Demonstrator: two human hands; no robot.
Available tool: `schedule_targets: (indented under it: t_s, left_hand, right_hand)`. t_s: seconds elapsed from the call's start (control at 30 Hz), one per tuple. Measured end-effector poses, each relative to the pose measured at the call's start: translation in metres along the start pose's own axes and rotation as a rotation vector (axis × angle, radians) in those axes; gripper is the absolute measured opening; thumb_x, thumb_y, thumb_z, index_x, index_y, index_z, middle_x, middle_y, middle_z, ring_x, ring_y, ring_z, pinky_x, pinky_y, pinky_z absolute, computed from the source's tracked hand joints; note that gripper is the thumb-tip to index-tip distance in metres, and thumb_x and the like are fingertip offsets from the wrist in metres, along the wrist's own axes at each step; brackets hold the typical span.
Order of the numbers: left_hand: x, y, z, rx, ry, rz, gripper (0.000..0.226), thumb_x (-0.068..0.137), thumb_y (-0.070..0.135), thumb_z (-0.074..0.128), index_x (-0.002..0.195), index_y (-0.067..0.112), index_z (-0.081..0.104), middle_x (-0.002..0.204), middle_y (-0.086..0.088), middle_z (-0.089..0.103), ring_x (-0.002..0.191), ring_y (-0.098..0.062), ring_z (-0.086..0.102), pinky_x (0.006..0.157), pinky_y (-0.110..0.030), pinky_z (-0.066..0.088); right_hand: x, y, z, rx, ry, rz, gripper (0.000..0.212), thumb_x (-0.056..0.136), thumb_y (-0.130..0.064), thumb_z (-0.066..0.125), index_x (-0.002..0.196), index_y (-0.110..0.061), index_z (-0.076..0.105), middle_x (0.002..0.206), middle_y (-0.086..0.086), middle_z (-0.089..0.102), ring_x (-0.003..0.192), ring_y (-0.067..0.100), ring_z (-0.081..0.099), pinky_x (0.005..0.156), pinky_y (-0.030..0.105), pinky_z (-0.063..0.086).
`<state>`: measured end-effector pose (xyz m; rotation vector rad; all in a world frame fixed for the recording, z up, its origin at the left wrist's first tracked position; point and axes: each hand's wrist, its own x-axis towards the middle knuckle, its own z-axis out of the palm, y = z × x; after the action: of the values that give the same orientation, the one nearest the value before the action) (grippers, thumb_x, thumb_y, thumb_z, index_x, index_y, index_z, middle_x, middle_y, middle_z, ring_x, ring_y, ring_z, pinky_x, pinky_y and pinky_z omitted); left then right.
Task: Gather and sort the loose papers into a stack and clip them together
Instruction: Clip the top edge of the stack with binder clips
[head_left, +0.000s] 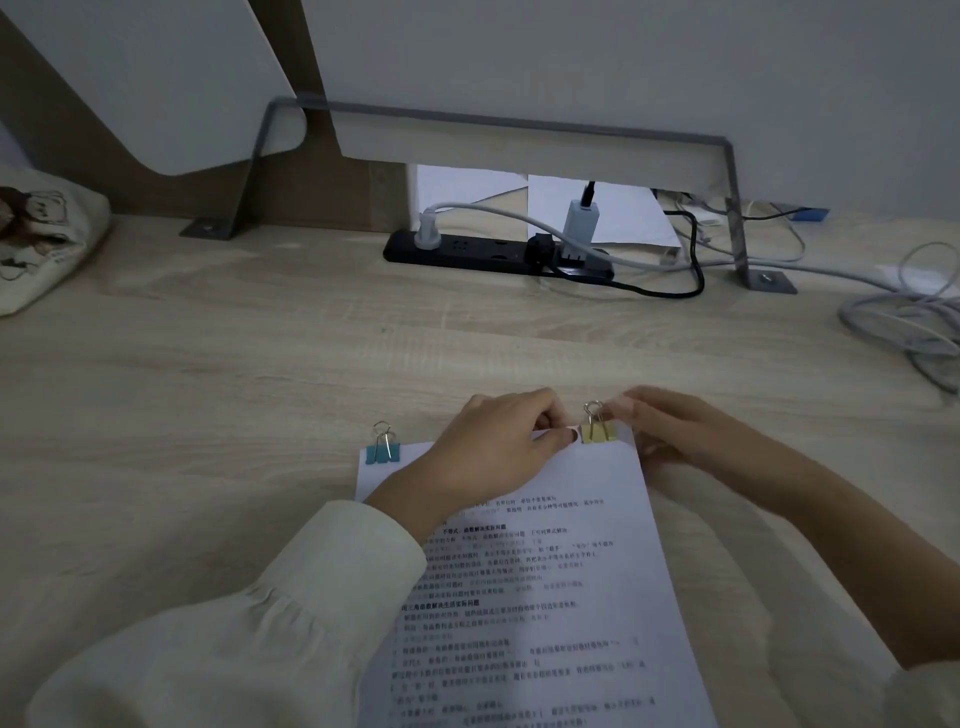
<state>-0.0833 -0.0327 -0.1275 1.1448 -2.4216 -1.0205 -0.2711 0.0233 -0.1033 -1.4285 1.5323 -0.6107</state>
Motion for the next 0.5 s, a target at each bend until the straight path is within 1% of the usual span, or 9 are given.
schedule_targets:
  t_s: [0.03,0.07,0.13,0.2,0.27,0.33,0.37,0.43,0.5]
  left_hand:
    - [-0.001,0.000,-0.003,-0.012,0.021,0.004,0.017,0.093,0.033,0.049,0.095,0.019,0.058,0.088,0.015,0.058,0.094,-0.009,0.055,0.098,-0.034,0.039]
    - [-0.001,0.000,-0.007,-0.020,0.050,0.007,0.017,0.093,0.034,0.049,0.095,0.019,0.058,0.091,0.013,0.060,0.096,-0.010,0.056,0.098,-0.035,0.040]
    - [-0.001,0.002,-0.016,-0.019,0.138,0.020,0.015,0.093,0.033,0.049,0.093,0.020,0.057,0.094,0.010,0.061,0.096,-0.013,0.056,0.095,-0.035,0.041]
    - [-0.004,0.004,-0.025,-0.032,0.260,0.045,0.010,0.093,0.027,0.050,0.094,0.020,0.058,0.093,0.010,0.059,0.095,-0.012,0.056,0.093,-0.033,0.041]
    - [-0.011,0.005,-0.033,-0.062,0.381,0.072,0.014,0.093,0.019,0.049,0.103,0.020,0.059,0.100,0.010,0.057,0.100,-0.009,0.053,0.093,-0.028,0.039]
    - [-0.024,0.000,-0.040,-0.047,0.444,0.091,0.025,0.094,0.017,0.047,0.117,0.019,0.055,0.117,0.007,0.054,0.113,-0.009,0.047,0.099,-0.026,0.035]
    - [-0.033,-0.005,-0.043,-0.037,0.443,0.088,0.029,0.094,0.018,0.047,0.123,0.019,0.053,0.125,0.005,0.052,0.117,-0.008,0.043,0.100,-0.023,0.032]
    - [-0.054,-0.021,-0.047,-0.014,0.391,0.050,0.035,0.095,0.021,0.046,0.130,0.020,0.047,0.136,0.005,0.045,0.117,-0.004,0.039,0.096,-0.016,0.027]
    - [-0.076,-0.042,-0.049,0.047,0.318,-0.025,0.042,0.096,0.026,0.045,0.138,0.021,0.040,0.145,0.005,0.036,0.127,-0.005,0.033,0.100,-0.013,0.022]
  right_hand:
    - [-0.013,0.004,0.003,0.110,-0.035,0.020,0.060,0.067,-0.070,0.056,0.099,-0.021,0.066,0.094,-0.001,0.073,0.087,0.016,0.069,0.087,0.035,0.052]
    - [-0.027,0.007,0.008,0.209,-0.086,0.052,0.054,0.070,-0.064,0.058,0.104,-0.023,0.065,0.100,-0.001,0.073,0.093,0.015,0.069,0.087,0.033,0.052]
    - [-0.051,0.011,0.019,0.373,-0.176,0.137,0.045,0.076,-0.048,0.061,0.116,-0.026,0.062,0.111,0.004,0.071,0.100,0.021,0.069,0.079,0.029,0.054]
    - [-0.066,0.011,0.033,0.496,-0.182,0.187,0.033,0.085,-0.029,0.063,0.118,-0.027,0.060,0.112,0.009,0.071,0.098,0.027,0.069,0.070,0.029,0.056]
    - [-0.071,0.011,0.049,0.580,-0.053,0.216,0.028,0.091,-0.013,0.053,0.117,-0.021,0.060,0.107,0.013,0.072,0.096,0.035,0.069,0.071,0.040,0.059]
    - [-0.067,0.009,0.065,0.601,0.149,0.235,0.025,0.093,-0.008,0.048,0.114,-0.011,0.062,0.101,0.019,0.073,0.091,0.041,0.068,0.082,0.053,0.055]
    - [-0.063,0.006,0.072,0.603,0.211,0.241,0.023,0.094,-0.008,0.048,0.111,-0.009,0.062,0.098,0.020,0.073,0.090,0.042,0.068,0.085,0.057,0.052]
    - [-0.050,-0.005,0.090,0.633,0.262,0.227,0.021,0.094,-0.010,0.049,0.110,-0.008,0.062,0.098,0.018,0.073,0.088,0.041,0.069,0.083,0.057,0.053]
    - [-0.031,-0.019,0.108,0.668,0.287,0.190,0.019,0.094,-0.009,0.049,0.108,-0.008,0.061,0.098,0.017,0.073,0.082,0.036,0.071,0.071,0.047,0.058]
